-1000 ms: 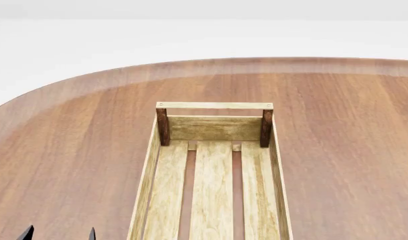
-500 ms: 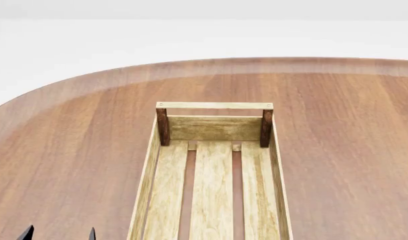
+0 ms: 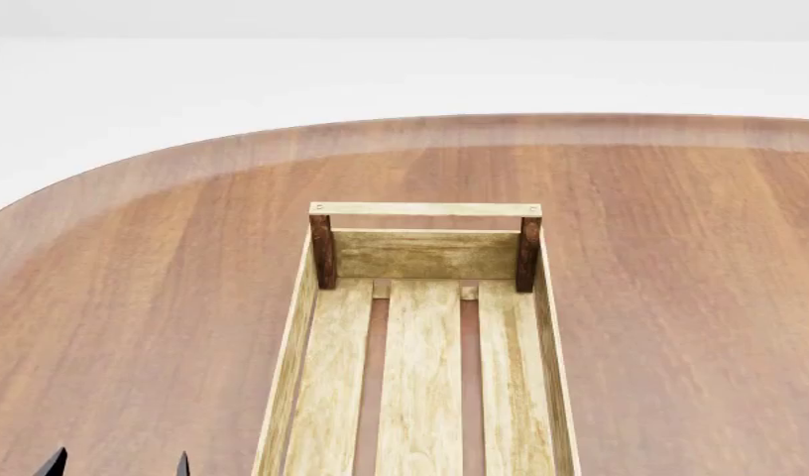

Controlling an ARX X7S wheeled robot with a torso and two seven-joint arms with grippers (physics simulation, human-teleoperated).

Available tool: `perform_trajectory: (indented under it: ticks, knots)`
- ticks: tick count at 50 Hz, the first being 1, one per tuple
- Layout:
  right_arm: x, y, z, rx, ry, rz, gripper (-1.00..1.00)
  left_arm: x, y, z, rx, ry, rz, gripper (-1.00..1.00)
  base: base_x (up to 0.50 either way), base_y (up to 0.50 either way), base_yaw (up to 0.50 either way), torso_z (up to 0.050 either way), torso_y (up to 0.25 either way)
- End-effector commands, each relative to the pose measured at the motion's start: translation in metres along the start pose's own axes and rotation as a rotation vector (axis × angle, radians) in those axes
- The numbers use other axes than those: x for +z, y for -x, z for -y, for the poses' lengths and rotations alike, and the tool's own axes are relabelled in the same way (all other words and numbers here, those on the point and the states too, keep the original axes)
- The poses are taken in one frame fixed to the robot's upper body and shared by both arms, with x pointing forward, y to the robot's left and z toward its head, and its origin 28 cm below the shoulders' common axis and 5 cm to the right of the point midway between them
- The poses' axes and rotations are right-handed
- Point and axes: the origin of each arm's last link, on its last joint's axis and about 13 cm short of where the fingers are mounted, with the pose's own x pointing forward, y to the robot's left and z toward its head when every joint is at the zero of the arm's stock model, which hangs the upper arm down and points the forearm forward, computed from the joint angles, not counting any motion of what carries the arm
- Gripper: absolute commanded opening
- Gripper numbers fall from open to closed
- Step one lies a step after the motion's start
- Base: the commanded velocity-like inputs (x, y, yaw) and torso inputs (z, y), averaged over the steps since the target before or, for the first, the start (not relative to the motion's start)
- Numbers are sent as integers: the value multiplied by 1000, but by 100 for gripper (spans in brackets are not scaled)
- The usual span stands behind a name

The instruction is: Pick up the cream cheese and put it in the tray.

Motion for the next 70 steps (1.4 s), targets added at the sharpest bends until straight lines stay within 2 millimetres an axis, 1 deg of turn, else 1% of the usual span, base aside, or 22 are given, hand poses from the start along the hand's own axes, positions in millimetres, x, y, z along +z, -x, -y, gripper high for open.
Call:
perform_trajectory:
  ticks: [1, 13, 27, 40, 54, 61, 70]
  knots:
    - [-2, -13, 1, -19, -11, -3, 100, 0, 0, 0, 0, 0, 0, 100, 0, 0, 0, 0, 0]
    - [-7, -25, 4, -90, -49, 11, 100, -1, -1, -1, 2, -2, -3, 100, 0, 0, 0, 0, 0]
    - [-13, -39, 3, -155, -46, 6, 100, -1, -1, 0, 1, -1, -4, 100, 0, 0, 0, 0, 0]
    - [-23, -53, -7, -189, -19, 0, 100, -1, -2, 0, 2, 0, -6, 100, 0, 0, 0, 0, 0]
    - [-33, -61, -7, -220, -43, -13, 100, -2, -2, -1, 4, -4, -5, 100, 0, 0, 0, 0, 0]
    - [-42, -67, -15, -231, -46, -27, 100, -2, -2, -1, 4, -3, -5, 100, 0, 0, 0, 0, 0]
    - [-47, -70, -22, -222, -45, -41, 100, -2, -2, -1, 5, -3, -5, 100, 0, 0, 0, 0, 0]
